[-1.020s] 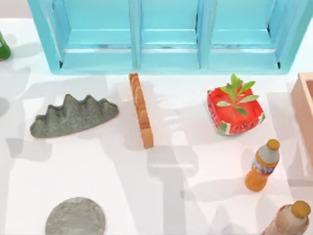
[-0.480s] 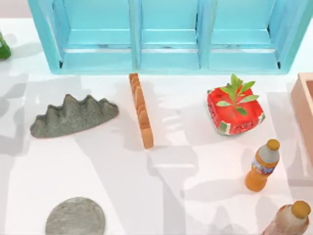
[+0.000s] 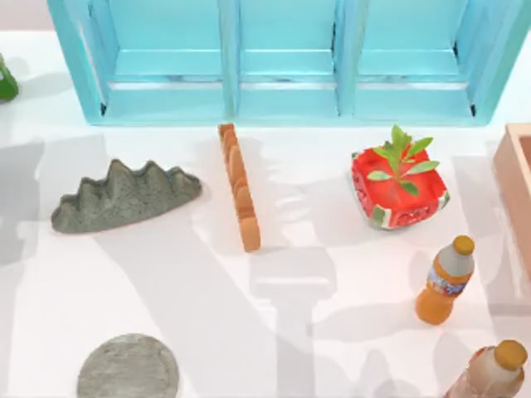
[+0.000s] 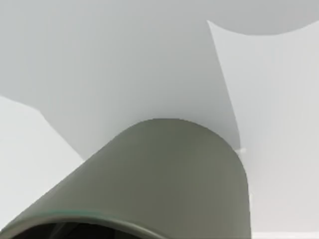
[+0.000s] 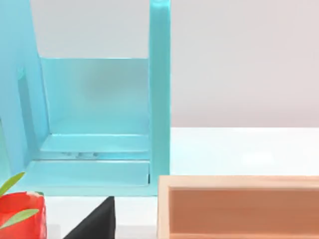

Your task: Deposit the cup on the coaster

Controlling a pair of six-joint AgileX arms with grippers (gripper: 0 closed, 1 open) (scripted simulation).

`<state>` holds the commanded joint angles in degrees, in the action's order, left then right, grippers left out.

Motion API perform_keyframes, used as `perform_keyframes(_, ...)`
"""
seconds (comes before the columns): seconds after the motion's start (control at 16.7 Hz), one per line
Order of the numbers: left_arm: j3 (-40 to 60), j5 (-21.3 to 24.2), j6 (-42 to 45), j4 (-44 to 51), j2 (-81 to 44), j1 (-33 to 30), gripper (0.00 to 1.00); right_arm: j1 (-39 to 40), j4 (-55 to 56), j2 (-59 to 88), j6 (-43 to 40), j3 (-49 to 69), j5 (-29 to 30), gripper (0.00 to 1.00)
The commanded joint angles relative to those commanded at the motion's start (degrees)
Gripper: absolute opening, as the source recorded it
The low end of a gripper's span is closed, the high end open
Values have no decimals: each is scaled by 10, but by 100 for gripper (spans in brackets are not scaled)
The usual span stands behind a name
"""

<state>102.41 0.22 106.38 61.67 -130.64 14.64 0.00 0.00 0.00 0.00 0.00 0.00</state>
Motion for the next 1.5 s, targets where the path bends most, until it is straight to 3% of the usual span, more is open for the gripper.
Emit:
perform_keyframes(0.06, 0, 0, 0, 0, 0, 0, 100, 0, 0, 0, 0, 0, 0, 100)
perform_keyframes(0.84, 0, 0, 0, 0, 0, 0, 2, 0, 0, 0, 0, 0, 0, 100)
perform_keyframes(1.5, 0, -1, -5, -1, 3, -4, 0, 0, 0, 0, 0, 0, 0, 100)
